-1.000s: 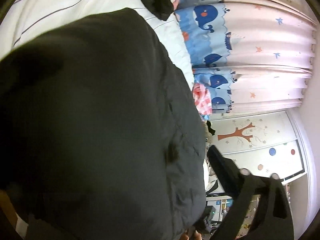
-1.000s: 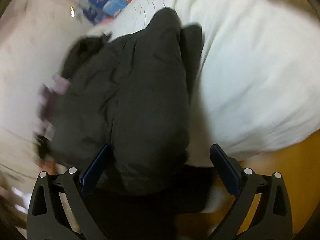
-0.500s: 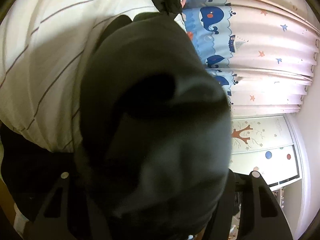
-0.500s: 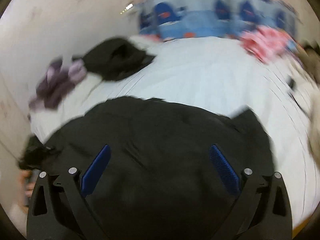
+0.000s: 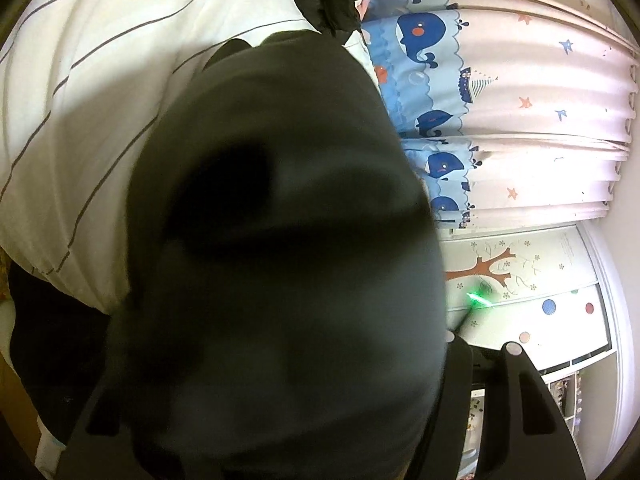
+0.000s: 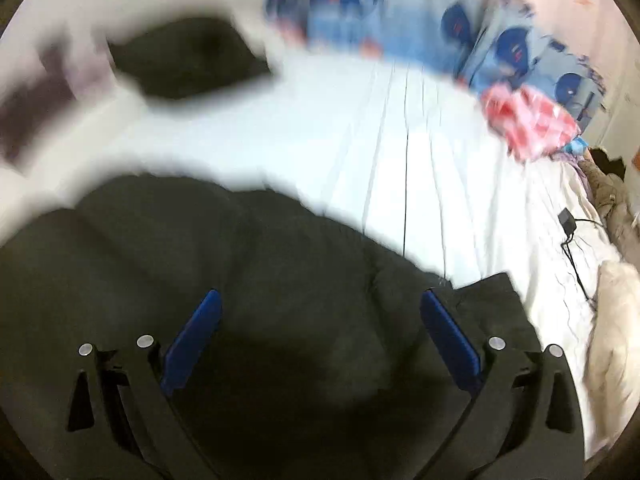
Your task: Fold large clothes
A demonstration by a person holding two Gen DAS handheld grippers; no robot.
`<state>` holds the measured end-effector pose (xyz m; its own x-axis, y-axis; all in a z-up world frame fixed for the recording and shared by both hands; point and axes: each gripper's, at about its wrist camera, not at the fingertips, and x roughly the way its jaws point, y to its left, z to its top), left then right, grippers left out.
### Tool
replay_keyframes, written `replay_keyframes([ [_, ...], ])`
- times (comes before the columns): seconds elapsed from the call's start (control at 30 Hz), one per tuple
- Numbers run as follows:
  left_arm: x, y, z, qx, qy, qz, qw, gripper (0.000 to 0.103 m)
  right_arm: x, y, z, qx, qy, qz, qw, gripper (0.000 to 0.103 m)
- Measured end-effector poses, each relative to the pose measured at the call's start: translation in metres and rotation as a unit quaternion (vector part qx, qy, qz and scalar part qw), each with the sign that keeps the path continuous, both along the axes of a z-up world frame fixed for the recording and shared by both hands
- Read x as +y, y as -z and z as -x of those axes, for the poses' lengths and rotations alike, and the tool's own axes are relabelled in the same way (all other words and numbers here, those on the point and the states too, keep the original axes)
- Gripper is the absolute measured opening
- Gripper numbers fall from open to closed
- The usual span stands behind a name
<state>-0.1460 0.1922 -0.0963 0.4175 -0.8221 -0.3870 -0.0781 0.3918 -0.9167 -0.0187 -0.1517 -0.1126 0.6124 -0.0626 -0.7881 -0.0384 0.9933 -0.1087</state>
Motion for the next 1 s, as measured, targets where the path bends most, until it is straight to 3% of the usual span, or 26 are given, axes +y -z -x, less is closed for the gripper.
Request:
replay_keyframes([
  [0.07, 0.015, 0.002, 0.005, -0.001, 0.000, -0.001, 1.0000, 0.061, -0.003, 0.001, -0.004, 0.011, 0.004, -0.020, 1.000, 0.096],
  [0.13, 0.014, 0.000, 0.006, -0.002, 0.002, -0.012, 0.9999, 0.061, -0.003, -0.018, 0.015, -0.022, -0.004, -0.038, 0.999, 0.096],
  [0.27, 0.016, -0.003, 0.009, -0.006, 0.010, -0.023, 0.9997, 0.061, 0.007, -0.048, 0.105, -0.093, -0.029, -0.011, 0.995, 0.096],
  [0.3, 0.016, -0.004, 0.011, -0.008, 0.010, -0.024, 0.9996, 0.061, 0.012, -0.043, 0.117, -0.089, -0.034, -0.002, 0.995, 0.096],
  [0.37, 0.013, -0.006, 0.013, -0.013, 0.007, -0.027, 0.9995, 0.061, 0.039, -0.004, 0.117, -0.034, -0.066, 0.050, 0.996, 0.096],
  [0.43, 0.007, -0.009, 0.015, -0.017, 0.007, -0.025, 0.9995, 0.061, 0.044, 0.011, 0.116, -0.046, -0.075, 0.078, 0.993, 0.096],
  [0.5, 0.004, -0.017, 0.020, -0.030, 0.004, -0.040, 0.9987, 0.061, 0.037, -0.001, 0.118, -0.034, -0.060, 0.045, 0.997, 0.096],
  [0.57, 0.006, -0.023, 0.027, -0.039, 0.004, -0.049, 0.9980, 0.061, 0.039, -0.028, 0.141, -0.094, -0.055, 0.033, 0.994, 0.096],
  [0.63, 0.007, -0.025, 0.024, -0.036, 0.006, -0.051, 0.9980, 0.061, 0.043, -0.034, 0.156, -0.112, -0.058, 0.039, 0.991, 0.096],
  [0.73, 0.004, -0.024, 0.026, -0.030, 0.006, -0.058, 0.9979, 0.061, 0.056, 0.004, 0.144, -0.055, -0.082, 0.066, 0.993, 0.096],
  [0.8, -0.002, -0.028, 0.030, -0.034, 0.009, -0.060, 0.9976, 0.061, 0.052, 0.001, 0.146, -0.051, -0.088, 0.065, 0.993, 0.096],
  [0.87, -0.006, -0.038, 0.035, -0.056, 0.013, -0.083, 0.9949, 0.061, 0.043, -0.019, 0.159, -0.089, -0.078, 0.029, 0.993, 0.096],
  [0.93, -0.007, -0.046, 0.038, -0.068, 0.015, -0.105, 0.9921, 0.060, 0.041, -0.030, 0.166, -0.111, -0.074, 0.041, 0.990, 0.096],
  [1.0, -0.013, -0.056, 0.040, -0.082, 0.018, -0.120, 0.9892, 0.059, 0.048, -0.010, 0.152, -0.059, -0.093, 0.048, 0.993, 0.096],
])
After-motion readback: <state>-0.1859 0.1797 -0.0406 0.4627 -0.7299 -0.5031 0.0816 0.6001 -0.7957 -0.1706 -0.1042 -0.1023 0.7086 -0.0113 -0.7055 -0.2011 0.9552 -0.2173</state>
